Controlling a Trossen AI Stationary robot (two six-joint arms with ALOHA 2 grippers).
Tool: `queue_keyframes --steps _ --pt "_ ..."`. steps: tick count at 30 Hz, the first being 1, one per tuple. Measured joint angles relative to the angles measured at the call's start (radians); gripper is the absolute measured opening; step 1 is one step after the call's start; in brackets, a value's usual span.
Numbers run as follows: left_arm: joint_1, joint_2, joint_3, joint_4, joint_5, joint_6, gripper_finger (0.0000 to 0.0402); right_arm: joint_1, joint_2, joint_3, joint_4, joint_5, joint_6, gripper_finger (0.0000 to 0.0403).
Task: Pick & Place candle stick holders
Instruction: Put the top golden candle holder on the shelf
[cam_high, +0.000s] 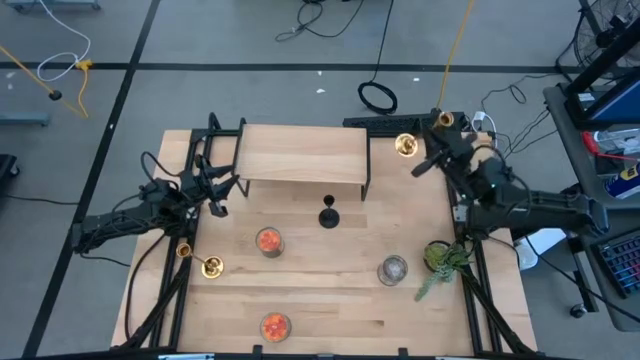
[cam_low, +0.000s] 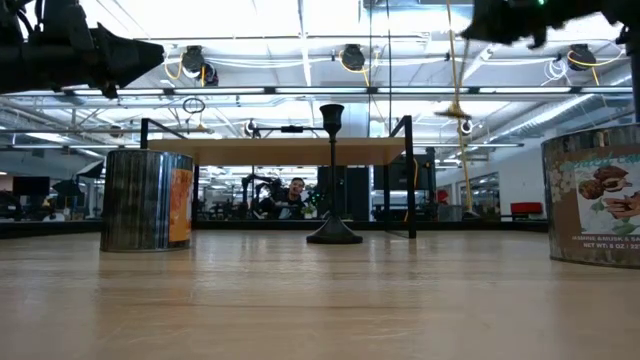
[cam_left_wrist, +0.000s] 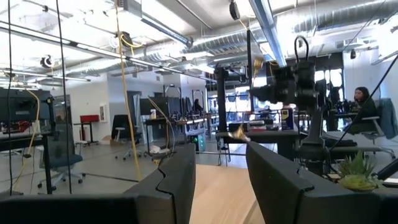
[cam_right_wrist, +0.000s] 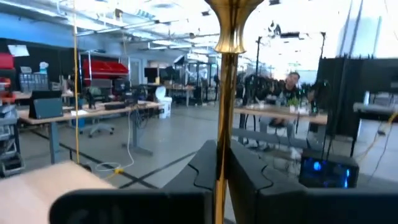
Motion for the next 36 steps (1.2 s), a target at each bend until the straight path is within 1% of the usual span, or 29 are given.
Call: queue_keyframes --steps 7,12,17,20,25,30,36 --pt "0.0 0.0 0.0 0.006 0.0 -0.042 0.015 0.0 0.252 0.23 0.001 -0.011 -0.044 0.0012" --pt "0.0 0.0 0.0 0.012 0.0 -0.044 0.015 -0.026 0.435 0.358 -0.006 -0.201 -0.04 0.0013" --pt "0.0 0.0 0.0 0.012 0.0 -0.042 0.015 -0.11 0.589 0.455 -0.012 -0.318 0.028 0.0013" --pt "0.0 0.0 0.0 0.011 0.0 -0.043 0.015 -0.168 0.666 0.489 -0.033 -0.366 0.081 0.0014" --pt "0.0 0.0 0.0 0.011 0.0 -0.044 0.015 -0.272 0.748 0.501 -0.029 -0.495 0.218 0.0014" --pt "0.0 0.0 0.0 0.001 0.0 -0.046 0.015 -0.319 0.777 0.501 -0.05 -0.477 0.241 0.0014" --pt "0.0 0.0 0.0 -0.006 0.0 -0.049 0.015 -0.328 0.783 0.503 -0.124 -0.503 0.272 0.0014"
